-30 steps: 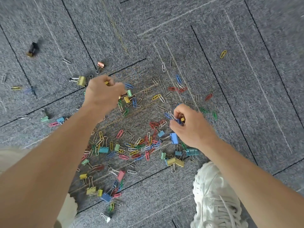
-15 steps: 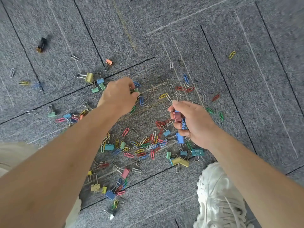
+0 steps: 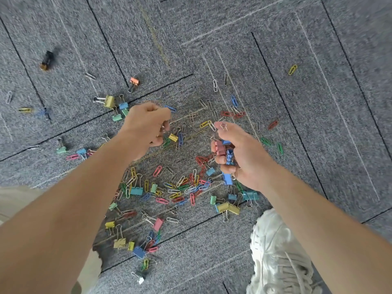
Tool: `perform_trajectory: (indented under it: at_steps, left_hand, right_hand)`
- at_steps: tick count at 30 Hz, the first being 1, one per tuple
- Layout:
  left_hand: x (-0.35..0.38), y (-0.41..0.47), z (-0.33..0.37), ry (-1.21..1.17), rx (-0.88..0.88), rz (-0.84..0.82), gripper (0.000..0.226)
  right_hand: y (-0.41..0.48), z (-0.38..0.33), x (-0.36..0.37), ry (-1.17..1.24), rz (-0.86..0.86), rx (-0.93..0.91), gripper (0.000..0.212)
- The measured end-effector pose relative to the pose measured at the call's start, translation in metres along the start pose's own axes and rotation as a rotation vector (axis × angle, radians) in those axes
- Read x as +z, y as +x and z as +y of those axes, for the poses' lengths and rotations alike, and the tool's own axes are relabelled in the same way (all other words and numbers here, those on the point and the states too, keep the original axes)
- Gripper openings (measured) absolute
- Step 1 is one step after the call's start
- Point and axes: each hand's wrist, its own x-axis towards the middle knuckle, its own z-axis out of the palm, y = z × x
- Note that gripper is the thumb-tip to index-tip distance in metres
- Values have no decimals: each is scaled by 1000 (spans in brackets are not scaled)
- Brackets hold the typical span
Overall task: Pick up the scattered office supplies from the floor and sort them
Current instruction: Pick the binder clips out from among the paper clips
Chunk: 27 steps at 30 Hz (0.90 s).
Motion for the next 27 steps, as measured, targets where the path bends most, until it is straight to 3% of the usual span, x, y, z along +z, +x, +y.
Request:
perform_trajectory:
  at_steps: [4, 9, 12, 16, 23, 27]
  left_hand:
    - [-3, -6, -5, -409, -139, -105, 10]
    - [1, -12, -17, -764, -228, -284, 15]
    - [4, -15, -22, -969, -260, -363, 6]
    - [5, -14, -27, -1133, -301, -446, 20]
    - [3, -24, -17, -1157, -348, -389, 19]
    - [-20, -42, 15, -971, -412, -178, 36]
  right_hand:
    - [0, 1, 3, 221, -72, 26, 32]
    - [0, -1, 10, 541, -143, 66, 25]
    - [0, 0, 11, 645, -115, 54, 23]
    - [0, 4, 11, 720, -34, 18, 23]
    - [-4, -7, 22, 801, -80, 24, 22]
    - [-20, -34, 42, 740, -73, 44, 17]
